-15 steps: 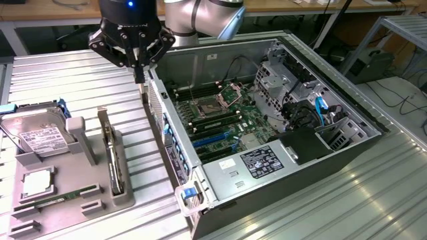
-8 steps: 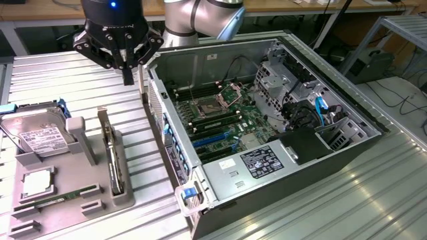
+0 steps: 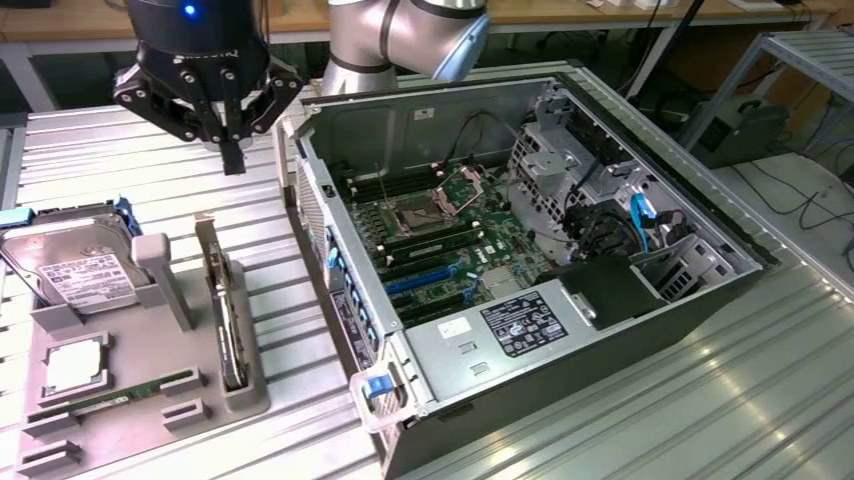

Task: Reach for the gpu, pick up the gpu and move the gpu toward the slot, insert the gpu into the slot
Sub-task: 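Reach for the gpu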

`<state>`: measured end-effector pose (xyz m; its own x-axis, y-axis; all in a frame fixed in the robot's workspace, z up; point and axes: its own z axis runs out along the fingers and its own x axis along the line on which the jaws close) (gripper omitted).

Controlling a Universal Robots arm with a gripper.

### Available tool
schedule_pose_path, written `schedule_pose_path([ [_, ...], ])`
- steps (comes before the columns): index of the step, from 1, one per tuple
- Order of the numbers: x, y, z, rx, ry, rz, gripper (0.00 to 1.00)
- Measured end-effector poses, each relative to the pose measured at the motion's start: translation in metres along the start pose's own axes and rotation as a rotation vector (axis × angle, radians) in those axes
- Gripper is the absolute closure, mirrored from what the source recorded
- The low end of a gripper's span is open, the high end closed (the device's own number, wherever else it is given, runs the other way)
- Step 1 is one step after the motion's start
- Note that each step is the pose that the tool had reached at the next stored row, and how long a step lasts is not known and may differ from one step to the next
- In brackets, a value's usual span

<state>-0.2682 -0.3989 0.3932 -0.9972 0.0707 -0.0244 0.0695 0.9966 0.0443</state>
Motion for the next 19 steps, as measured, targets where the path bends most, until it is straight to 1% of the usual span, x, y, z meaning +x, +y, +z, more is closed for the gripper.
schedule_pose_path([
  [2,0.005,-0.0003,-0.0001,-0.0001,0.0000,0.000,0.89],
  [4,0.013,-0.0009,-0.0004,0.0000,0.0000,-0.001,0.89],
  [15,0.041,-0.0029,-0.0011,0.0000,0.0001,-0.001,0.89],
  [19,0.053,-0.0037,-0.0015,0.0000,0.0001,-0.002,0.89],
])
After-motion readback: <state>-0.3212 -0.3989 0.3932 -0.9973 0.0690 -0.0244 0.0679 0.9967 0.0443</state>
